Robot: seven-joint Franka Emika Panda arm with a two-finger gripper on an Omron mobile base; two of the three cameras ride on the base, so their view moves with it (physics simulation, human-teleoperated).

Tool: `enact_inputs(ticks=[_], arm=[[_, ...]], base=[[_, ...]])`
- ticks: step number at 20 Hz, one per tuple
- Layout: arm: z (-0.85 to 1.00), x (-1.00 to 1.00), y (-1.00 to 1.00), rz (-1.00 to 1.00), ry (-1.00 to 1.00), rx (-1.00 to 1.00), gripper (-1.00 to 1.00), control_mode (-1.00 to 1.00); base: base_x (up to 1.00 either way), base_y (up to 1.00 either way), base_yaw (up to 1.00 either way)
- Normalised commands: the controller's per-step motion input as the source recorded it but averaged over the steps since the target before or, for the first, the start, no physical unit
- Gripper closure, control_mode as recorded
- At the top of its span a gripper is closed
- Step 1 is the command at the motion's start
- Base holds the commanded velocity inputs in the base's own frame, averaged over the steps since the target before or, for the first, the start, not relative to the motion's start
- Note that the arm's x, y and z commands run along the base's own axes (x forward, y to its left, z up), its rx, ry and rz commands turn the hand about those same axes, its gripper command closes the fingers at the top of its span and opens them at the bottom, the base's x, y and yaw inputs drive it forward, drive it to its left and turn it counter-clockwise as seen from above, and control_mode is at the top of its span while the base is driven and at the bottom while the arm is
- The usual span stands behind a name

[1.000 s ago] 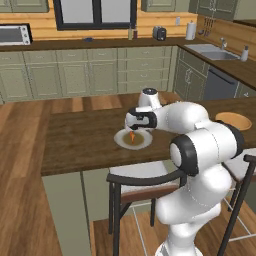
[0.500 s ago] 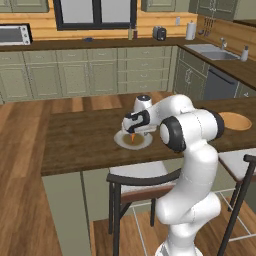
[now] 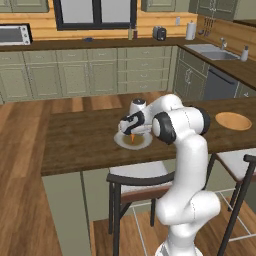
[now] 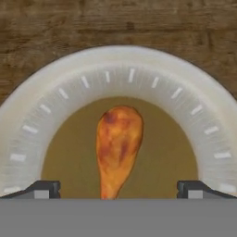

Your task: Pick the chicken drumstick and potato from their plates and place them in the bowl. Then put the bowl in the fridge.

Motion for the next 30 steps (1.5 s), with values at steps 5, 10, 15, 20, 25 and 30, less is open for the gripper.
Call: enact_inputs(ticks=[5,10,15,20,25,30], arm=[[-0.30,0.39,0.00,0.00,0.00,0.00,-1.00,-1.00],[-0.33,0.22,0.00,0.00,0.00,0.00,1.00,-1.00],[-0.09,-0.09,0.00,0.00,-0.01,0.00,1.00,-1.00],[0.03,-0.46,-0.06,-0.01,0.00,0.00,1.00,-1.00],[0.68,-0.72,-0.33,0.00,0.00,0.00,1.00,-1.00],[0.86,-0.48,-0.64,0.00,0.00,0.00,1.00,-1.00]], base=[[0.00,0.00,0.00],[0.00,0.00,0.00],[0.00,0.00,0.00],[0.00,0.00,0.00],[0.00,0.00,0.00],[0.00,0.00,0.00]])
